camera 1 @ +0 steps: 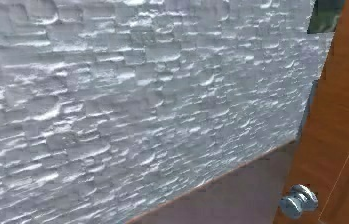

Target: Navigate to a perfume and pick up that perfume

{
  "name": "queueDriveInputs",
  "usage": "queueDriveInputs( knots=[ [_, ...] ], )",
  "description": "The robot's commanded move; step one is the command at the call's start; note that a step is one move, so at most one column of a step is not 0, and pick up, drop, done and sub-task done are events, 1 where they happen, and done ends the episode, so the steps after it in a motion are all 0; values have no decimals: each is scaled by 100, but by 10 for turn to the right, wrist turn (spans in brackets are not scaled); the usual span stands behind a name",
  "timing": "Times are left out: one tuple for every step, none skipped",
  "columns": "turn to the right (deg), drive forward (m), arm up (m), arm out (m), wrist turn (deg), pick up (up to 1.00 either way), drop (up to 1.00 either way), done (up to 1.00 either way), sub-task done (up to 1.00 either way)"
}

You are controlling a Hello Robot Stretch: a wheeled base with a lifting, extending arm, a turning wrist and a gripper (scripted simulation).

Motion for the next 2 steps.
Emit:
queueDriveInputs(
  knots=[
    [0, 70, 0, 0, 0, 0, 0, 0, 0],
    [450, 0, 0, 0, 0, 0, 0, 0, 0]
  ],
)
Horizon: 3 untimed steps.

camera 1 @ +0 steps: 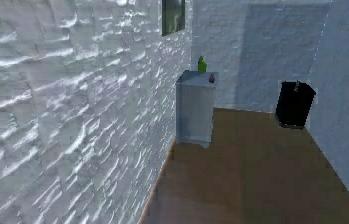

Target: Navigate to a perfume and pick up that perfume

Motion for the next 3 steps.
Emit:
queueDriveInputs(
  knots=[
    [90, 0, 0, 0, 0, 0, 0, 0, 0],
    [0, 50, 0, 0, 0, 0, 0, 0, 0],
    [150, 0, 0, 0, 0, 0, 0, 0, 0]
  ],
)
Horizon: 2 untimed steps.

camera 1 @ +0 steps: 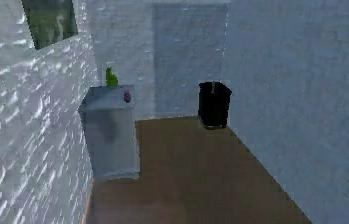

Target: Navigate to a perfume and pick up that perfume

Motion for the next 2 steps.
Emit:
queueDriveInputs(
  knots=[
    [0, 85, 0, 0, 0, 0, 0, 0, 0],
    [-450, 0, 0, 0, 0, 0, 0, 0, 0]
  ],
)
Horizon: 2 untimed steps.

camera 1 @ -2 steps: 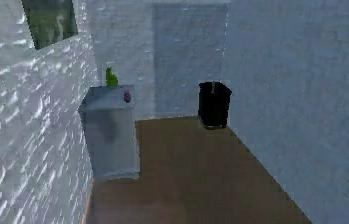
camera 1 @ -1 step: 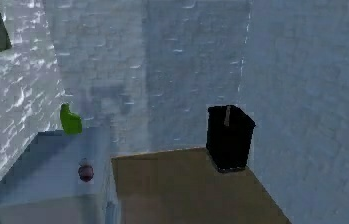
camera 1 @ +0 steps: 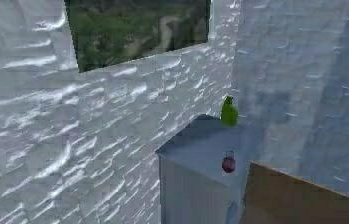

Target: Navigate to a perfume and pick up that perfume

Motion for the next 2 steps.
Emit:
queueDriveInputs(
  knots=[
    [-450, 0, 0, 0, 0, 0, 0, 0, 0],
    [-240, 0, 0, 0, 0, 0, 0, 0, 0]
  ],
)
